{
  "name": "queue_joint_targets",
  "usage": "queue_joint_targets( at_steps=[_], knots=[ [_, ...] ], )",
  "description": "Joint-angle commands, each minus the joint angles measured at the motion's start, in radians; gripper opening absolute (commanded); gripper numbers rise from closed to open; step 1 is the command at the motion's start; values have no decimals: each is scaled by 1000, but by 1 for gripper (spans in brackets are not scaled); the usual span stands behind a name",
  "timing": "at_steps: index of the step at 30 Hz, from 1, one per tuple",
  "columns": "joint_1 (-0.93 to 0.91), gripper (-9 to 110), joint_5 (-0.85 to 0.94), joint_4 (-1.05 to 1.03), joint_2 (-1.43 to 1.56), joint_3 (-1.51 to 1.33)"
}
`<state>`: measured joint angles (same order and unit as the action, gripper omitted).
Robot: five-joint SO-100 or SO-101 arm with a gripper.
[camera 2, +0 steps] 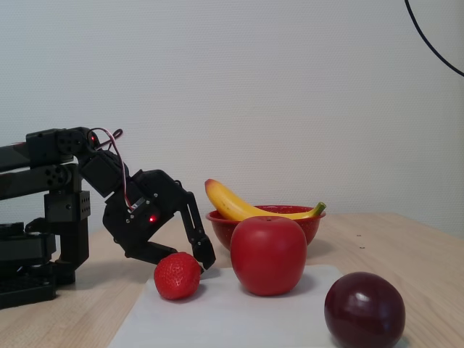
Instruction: Grasp the banana and put it in the red bowl.
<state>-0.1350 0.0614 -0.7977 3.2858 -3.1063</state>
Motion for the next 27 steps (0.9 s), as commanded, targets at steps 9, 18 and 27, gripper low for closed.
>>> queue_joint_targets(
  at_steps=[9,18,27],
  knots=[
    [9,0,28,-84,-8,2],
    [11,0,32,-92,-9,2],
    [20,0,43,-92,-9,2]
  ],
)
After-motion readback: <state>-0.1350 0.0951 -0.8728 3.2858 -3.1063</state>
